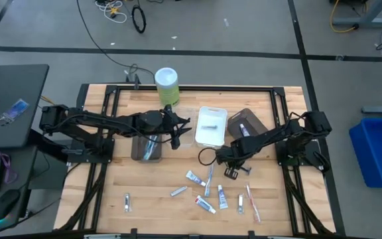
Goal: Pick & Place Travel size toiletries
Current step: Put the blue razor into the transparent bin
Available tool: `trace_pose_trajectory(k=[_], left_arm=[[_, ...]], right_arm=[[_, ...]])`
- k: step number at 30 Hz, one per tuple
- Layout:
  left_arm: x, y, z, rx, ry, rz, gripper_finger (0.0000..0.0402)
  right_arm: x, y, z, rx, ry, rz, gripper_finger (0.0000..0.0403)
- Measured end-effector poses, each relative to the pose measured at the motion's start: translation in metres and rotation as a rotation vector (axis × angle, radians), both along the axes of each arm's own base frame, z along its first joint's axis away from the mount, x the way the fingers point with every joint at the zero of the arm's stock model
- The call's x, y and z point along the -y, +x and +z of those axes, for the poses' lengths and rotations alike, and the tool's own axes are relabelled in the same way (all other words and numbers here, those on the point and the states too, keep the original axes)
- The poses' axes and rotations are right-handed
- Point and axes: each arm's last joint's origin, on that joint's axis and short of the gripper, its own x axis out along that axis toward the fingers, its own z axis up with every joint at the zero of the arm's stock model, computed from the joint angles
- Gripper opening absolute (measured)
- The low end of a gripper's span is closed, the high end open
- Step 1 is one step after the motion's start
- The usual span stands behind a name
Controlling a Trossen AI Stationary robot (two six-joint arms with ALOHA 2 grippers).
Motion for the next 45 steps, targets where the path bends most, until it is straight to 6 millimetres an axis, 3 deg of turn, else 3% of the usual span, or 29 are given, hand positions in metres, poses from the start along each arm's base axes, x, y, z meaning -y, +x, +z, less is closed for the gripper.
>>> trace_pose_trajectory(k=[8,16,20,28,45], left_arm=[[0.000,0.000,0.000,0.006,-0.009,0.003,0.0158],[0.000,0.000,0.001,0.022,-0.051,0.015,0.0158],[0.000,0.000,0.001,0.023,-0.052,0.016,0.0158],[0.001,0.001,0.004,0.062,-0.066,0.006,0.0158],[0.002,0.002,0.003,0.054,-0.073,-0.030,0.0158]], right_arm=[[-0.007,0.020,0.062,0.275,0.039,0.115,0.0026],[0.020,0.030,0.128,0.662,-0.525,0.071,0.0037],[0.038,0.046,0.144,0.848,-0.592,0.026,0.0046],[0.052,0.066,0.146,1.047,-0.395,0.167,0.0046],[0.058,0.068,0.146,1.093,-0.516,0.162,0.0047]])
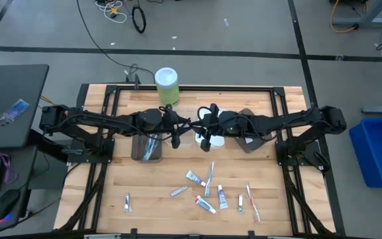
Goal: Pick & Place Travel size toiletries
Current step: Put the blue razor into the transparent bin
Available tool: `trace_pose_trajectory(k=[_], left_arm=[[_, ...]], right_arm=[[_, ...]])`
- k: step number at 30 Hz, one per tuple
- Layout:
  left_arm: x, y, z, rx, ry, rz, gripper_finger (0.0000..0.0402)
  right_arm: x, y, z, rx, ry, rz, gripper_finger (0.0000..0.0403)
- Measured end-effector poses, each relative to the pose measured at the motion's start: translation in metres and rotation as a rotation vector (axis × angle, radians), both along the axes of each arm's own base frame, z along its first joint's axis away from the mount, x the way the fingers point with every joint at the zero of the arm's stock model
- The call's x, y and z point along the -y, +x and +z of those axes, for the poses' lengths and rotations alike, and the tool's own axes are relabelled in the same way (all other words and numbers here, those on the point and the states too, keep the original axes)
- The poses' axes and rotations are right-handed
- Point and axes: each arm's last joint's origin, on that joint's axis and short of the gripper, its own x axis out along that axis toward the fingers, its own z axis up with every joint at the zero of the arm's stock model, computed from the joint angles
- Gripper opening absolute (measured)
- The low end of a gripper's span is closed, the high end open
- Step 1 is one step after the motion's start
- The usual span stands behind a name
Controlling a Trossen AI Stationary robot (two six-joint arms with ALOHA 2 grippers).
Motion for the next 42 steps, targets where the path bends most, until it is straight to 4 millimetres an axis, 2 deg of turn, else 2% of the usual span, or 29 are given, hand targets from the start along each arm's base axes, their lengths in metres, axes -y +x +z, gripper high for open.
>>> trace_pose_trajectory(k=[7,14,24,27,35,42], left_arm=[[0.001,0.000,-0.001,-0.009,-0.002,-0.015,0.0158],[0.001,0.001,0.002,0.019,-0.003,-0.003,0.0158],[0.001,0.002,0.009,0.098,0.000,-0.028,0.0154],[0.001,0.002,0.010,0.102,-0.001,-0.031,0.0134],[0.001,0.002,0.010,0.108,-0.003,-0.030,0.0041],[0.001,0.002,0.006,0.083,-0.081,-0.005,0.0043]], right_arm=[[0.004,-0.002,0.001,-0.009,-0.030,-0.088,0.0047],[0.003,0.003,0.013,0.132,0.022,0.037,0.0047],[0.003,0.003,0.014,0.138,0.023,0.040,0.0048],[0.003,0.003,0.014,0.143,0.022,0.040,0.0048],[0.003,0.003,0.013,0.133,0.016,0.042,0.0054],[0.003,0.001,0.004,0.032,0.018,0.038,0.0100]])
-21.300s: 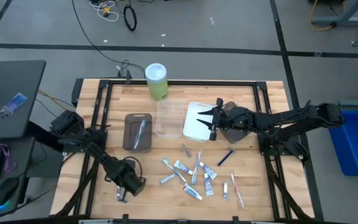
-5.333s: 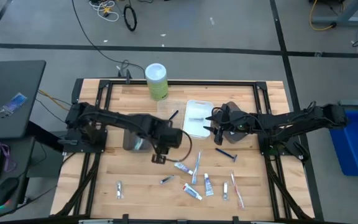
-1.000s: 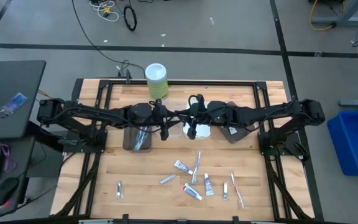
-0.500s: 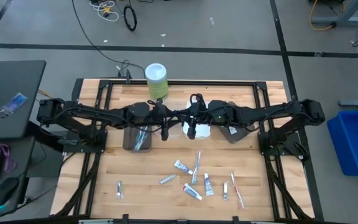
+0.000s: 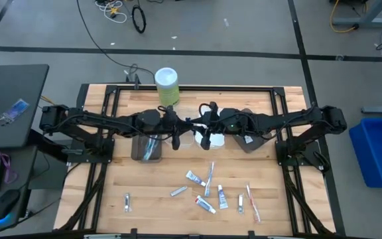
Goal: Pick & Place Travel size toiletries
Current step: Put the blue razor into the transparent bin
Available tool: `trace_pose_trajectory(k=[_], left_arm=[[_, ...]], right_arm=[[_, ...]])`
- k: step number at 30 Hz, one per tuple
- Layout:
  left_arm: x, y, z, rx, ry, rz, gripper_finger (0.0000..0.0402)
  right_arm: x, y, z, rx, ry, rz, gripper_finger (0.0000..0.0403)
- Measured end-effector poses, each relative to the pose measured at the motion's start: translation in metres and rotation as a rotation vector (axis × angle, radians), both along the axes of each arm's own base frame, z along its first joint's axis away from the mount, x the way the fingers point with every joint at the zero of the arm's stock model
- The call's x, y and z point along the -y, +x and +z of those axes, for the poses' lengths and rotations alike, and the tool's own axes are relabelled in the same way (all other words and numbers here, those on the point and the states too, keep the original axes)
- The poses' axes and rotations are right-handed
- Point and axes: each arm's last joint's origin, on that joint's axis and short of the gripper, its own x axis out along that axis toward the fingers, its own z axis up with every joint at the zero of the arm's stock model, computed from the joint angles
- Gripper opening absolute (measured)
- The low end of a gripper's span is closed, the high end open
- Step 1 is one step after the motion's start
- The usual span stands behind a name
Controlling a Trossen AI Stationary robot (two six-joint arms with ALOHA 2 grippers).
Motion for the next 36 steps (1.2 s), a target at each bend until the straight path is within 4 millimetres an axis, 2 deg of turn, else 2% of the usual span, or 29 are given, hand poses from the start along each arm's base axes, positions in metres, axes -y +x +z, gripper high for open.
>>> trace_pose_trajectory(k=[5,10,13,18,23,31,36], left_arm=[[-0.003,-0.004,-0.012,-0.111,-0.069,0.142,0.0051],[-0.013,-0.017,-0.031,-0.282,-0.131,0.402,0.0046],[-0.021,-0.024,-0.040,-0.344,-0.206,0.493,0.0053],[-0.027,-0.027,-0.043,-0.380,-0.255,0.490,0.0058],[-0.029,-0.024,-0.043,-0.355,-0.280,0.466,0.0051],[-0.031,-0.004,-0.070,-0.374,-0.313,0.443,0.0052],[-0.035,-0.001,-0.080,-0.399,-0.372,0.425,0.0054]], right_arm=[[0.003,-0.006,-0.011,-0.129,-0.030,-0.114,0.0146],[0.005,-0.015,-0.025,-0.257,0.050,-0.223,0.0185],[0.004,-0.019,-0.031,-0.319,0.087,-0.250,0.0201],[0.004,-0.022,-0.034,-0.356,0.105,-0.266,0.0212],[0.005,-0.022,-0.034,-0.354,0.106,-0.266,0.0207],[0.004,-0.022,-0.034,-0.359,0.106,-0.265,0.0184],[0.003,-0.024,-0.037,-0.399,0.130,-0.226,0.0178]])
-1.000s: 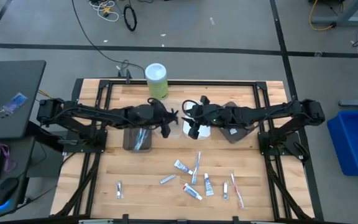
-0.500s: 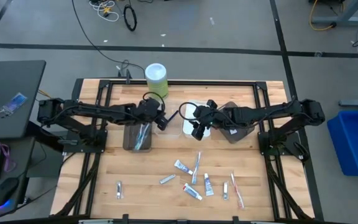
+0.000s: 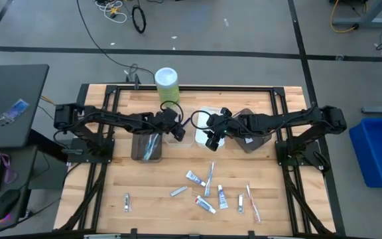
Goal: Pick & Place Travel size toiletries
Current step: Put the blue razor into the transparent bin, then put the silver nail cutter into the white bin
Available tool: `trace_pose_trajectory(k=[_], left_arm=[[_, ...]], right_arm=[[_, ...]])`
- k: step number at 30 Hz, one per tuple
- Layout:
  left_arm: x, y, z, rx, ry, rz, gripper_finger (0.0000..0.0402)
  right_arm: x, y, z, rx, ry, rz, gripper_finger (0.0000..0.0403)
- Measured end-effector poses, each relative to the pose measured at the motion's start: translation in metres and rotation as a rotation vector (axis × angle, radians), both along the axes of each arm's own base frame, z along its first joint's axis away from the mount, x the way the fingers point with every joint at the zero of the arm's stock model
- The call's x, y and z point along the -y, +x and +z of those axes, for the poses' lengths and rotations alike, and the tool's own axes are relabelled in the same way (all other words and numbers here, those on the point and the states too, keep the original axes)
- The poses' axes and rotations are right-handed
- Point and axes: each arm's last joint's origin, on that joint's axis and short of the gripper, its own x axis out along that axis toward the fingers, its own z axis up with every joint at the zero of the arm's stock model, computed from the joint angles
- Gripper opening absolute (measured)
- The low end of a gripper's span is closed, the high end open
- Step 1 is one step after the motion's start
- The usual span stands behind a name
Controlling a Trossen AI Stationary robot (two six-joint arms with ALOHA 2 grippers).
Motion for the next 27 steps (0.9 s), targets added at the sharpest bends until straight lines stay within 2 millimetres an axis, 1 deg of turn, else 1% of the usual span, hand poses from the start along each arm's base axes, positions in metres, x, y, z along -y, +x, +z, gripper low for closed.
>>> trace_pose_trajectory(k=[5,13,18,22,27], left_arm=[[0.000,0.001,-0.007,-0.027,-0.024,-0.028,0.0072],[0.000,0.002,-0.006,-0.028,-0.016,-0.055,0.0110],[0.000,0.003,-0.003,-0.020,0.029,-0.087,0.0127],[0.003,0.011,0.006,0.065,0.127,-0.162,0.0132],[0.009,0.021,0.022,0.222,0.227,-0.239,0.0132]], right_arm=[[-0.002,-0.001,-0.001,-0.016,0.049,0.047,0.0175],[-0.007,-0.002,-0.003,-0.027,0.183,0.111,0.0163],[-0.017,-0.004,-0.005,-0.051,0.227,0.126,0.0147],[-0.029,-0.007,-0.008,-0.093,0.234,0.168,0.0135],[-0.045,-0.011,-0.010,-0.140,0.335,0.293,0.0128]])
